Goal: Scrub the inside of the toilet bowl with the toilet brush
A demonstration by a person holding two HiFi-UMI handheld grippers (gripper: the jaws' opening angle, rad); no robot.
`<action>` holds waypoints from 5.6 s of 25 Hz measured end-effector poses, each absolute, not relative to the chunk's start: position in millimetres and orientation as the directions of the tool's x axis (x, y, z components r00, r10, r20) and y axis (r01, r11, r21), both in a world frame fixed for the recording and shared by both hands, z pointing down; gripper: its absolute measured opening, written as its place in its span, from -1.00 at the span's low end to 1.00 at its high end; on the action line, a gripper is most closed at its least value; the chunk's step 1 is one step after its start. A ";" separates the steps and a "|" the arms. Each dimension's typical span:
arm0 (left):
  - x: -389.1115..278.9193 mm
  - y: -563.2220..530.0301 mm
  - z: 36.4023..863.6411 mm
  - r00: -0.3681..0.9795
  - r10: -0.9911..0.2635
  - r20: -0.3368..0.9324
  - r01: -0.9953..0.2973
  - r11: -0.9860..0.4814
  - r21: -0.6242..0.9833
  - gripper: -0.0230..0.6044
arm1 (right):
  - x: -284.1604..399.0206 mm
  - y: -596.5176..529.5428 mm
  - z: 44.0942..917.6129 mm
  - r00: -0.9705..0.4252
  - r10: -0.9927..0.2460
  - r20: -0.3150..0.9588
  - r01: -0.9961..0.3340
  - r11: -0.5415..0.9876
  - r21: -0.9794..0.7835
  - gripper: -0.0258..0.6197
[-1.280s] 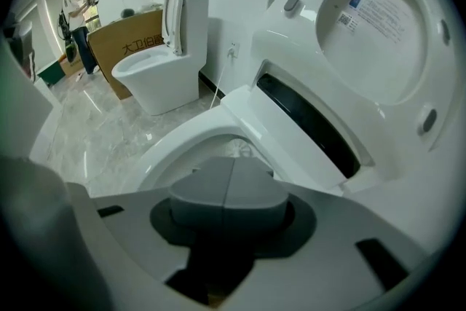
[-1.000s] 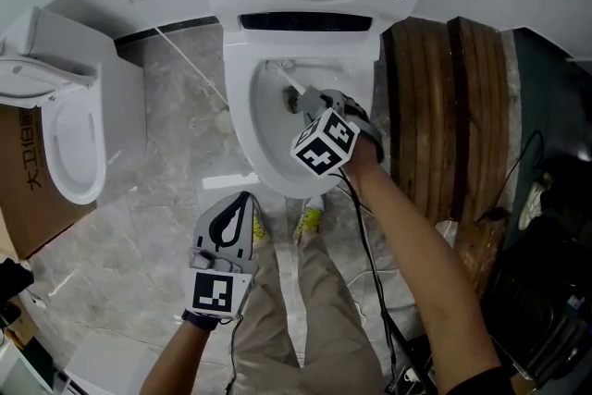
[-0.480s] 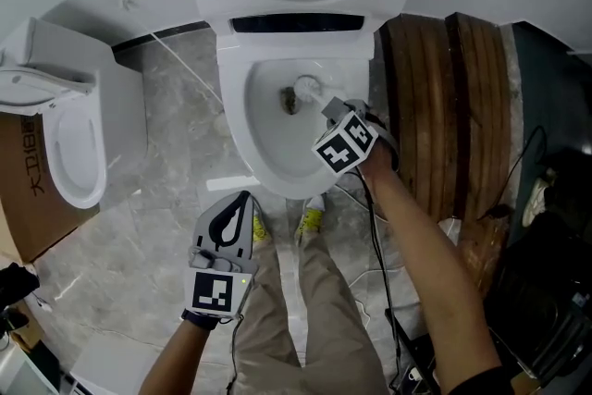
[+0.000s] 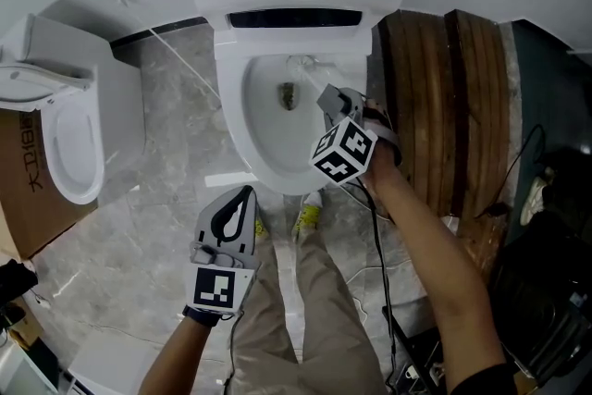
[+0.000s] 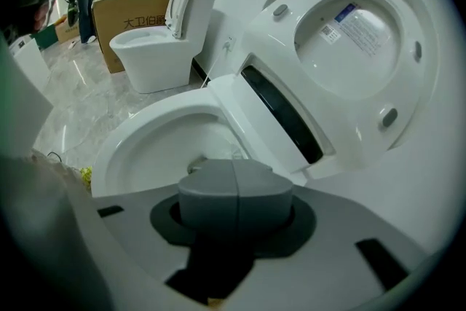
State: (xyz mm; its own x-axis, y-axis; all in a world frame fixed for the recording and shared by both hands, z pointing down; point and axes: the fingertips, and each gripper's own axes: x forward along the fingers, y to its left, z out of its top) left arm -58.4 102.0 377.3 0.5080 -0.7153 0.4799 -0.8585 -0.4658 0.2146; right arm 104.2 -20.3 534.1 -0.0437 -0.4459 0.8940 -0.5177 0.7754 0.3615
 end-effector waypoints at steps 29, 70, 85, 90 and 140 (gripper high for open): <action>-29.6 100.2 360.8 0.550 -0.698 0.459 -0.829 -0.526 0.193 -0.89 | 166.2 18.3 524.6 0.092 -0.369 0.925 -0.529 0.769 0.359 -0.46; -25.4 102.6 371.8 0.558 -0.669 0.491 -0.819 -0.542 0.191 -0.89 | 175.9 124.5 515.1 0.071 -0.242 0.968 -0.589 0.773 0.237 -0.44; -31.7 111.8 373.6 0.542 -0.678 0.496 -0.832 -0.514 0.208 -0.89 | 155.8 166.6 510.5 0.065 -0.195 0.979 -0.558 0.806 0.198 -0.44; -27.9 116.5 375.0 0.546 -0.677 0.493 -0.830 -0.519 0.206 -0.89 | 149.8 178.8 506.3 0.055 -0.168 0.984 -0.553 0.815 0.170 -0.44; -69.5 127.4 394.6 0.507 -0.673 0.538 -0.860 -0.439 0.260 -0.89 | 36.4 197.4 494.5 -0.083 -0.078 0.993 -0.626 0.780 0.009 -0.44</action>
State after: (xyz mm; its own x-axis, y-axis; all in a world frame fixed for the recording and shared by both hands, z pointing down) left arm -69.5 127.4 394.6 0.5067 -0.6734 0.5384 -0.8600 -0.4388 0.2605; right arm 36.4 197.4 494.5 -0.0833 -0.0782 0.9935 -0.6257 0.7800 0.0089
